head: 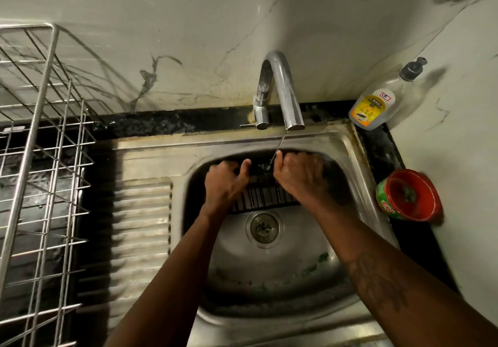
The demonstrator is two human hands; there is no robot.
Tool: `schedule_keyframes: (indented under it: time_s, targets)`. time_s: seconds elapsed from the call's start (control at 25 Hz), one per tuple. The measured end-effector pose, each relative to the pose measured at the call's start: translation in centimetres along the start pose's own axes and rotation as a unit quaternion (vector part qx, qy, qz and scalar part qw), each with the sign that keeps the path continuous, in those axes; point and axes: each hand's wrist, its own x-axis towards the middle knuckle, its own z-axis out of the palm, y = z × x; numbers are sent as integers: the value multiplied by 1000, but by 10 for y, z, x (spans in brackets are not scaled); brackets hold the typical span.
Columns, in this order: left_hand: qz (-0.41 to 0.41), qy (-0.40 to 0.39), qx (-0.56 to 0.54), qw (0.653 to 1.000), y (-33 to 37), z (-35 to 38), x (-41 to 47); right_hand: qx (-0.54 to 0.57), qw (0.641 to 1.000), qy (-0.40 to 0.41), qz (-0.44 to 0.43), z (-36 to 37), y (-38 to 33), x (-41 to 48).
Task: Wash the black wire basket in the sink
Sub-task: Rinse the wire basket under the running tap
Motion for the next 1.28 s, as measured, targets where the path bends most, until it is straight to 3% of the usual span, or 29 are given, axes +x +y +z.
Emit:
schedule_keyframes:
  time_s: [0.08,0.16,0.28,0.36,0.44,0.48,0.64,0.72,0.8,0.96,1.0,1.08,1.16,1.28]
  targets:
    - [66,47,64,995,32,5,-1,-12,999,-1,-30,-15,-17,3]
    - [29,68,-53,996,58,11,-7,10,999,-3,-49,-29,-27,8]
    - [-42,104,-139,984,64,6,-11,156,987,16,-36,-44,-23,13]
    - [-145,99,-254,951,49,5,-4,178,975,61,-115,-45,-11,10]
    - [-256,93,-362,892,33,5,0,213,960,82,-163,-45,3,5]
    - [-263,85,-380,882,28,6,-1,203,962,83,-165,-42,8,1]
    - [-111,9,-406,907,56,0,-7,112,973,174,-105,-32,11,5]
    - [-77,-3,-415,907,72,-7,-1,102,979,173,-41,-42,-6,12]
    - [-98,1,-412,906,69,-7,11,75,988,126,-41,-46,-36,7]
    - [-176,47,-443,878,41,-10,10,68,973,113,-190,-33,-54,-11]
    - [-174,47,-457,871,39,-12,6,78,975,89,-187,-36,-43,-6]
    - [-154,47,-465,871,41,-11,1,97,988,65,-102,-43,-22,8]
    - [-159,52,-465,869,46,-9,3,73,992,99,-33,-44,-26,13]
    - [-176,71,-484,854,44,-5,0,52,985,142,-76,-31,-68,-5]
